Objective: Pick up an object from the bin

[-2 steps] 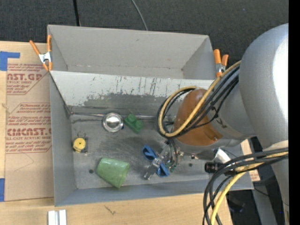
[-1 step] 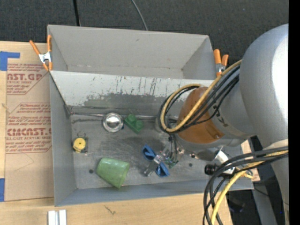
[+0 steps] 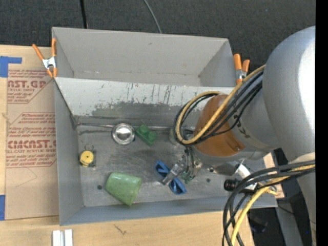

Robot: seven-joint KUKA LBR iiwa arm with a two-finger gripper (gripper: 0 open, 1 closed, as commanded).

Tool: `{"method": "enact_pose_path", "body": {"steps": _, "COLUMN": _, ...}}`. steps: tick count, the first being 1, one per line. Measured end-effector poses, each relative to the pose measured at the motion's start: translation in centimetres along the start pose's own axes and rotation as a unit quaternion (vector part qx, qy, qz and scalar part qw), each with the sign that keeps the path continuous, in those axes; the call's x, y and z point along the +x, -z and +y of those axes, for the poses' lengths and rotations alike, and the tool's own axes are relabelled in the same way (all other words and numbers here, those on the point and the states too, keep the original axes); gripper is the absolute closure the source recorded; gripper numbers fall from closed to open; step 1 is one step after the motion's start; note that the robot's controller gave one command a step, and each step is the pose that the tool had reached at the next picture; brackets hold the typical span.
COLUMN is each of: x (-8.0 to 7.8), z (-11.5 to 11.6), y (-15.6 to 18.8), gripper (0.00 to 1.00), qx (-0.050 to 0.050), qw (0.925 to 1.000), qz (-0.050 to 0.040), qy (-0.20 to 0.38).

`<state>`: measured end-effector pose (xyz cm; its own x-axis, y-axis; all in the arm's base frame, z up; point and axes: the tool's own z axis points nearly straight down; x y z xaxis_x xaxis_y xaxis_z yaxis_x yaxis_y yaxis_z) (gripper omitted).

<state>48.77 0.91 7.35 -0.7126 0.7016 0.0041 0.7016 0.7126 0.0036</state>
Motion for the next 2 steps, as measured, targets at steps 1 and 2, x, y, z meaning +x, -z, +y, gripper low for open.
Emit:
{"method": "enact_pose_path", "body": {"steps": 1, "x": -0.04, "z": 0.16, "y": 6.65, "gripper": 1.00, "qx": 0.000, "qw": 1.0000, "qz": -0.0040, "qy": 0.001}}
{"method": "enact_pose_path", "body": {"steps": 2, "x": 0.00, "z": 0.16, "y": 6.62, "gripper": 1.00, "qx": 0.002, "qw": 1.0000, "qz": -0.0019, "qy": 0.001}}
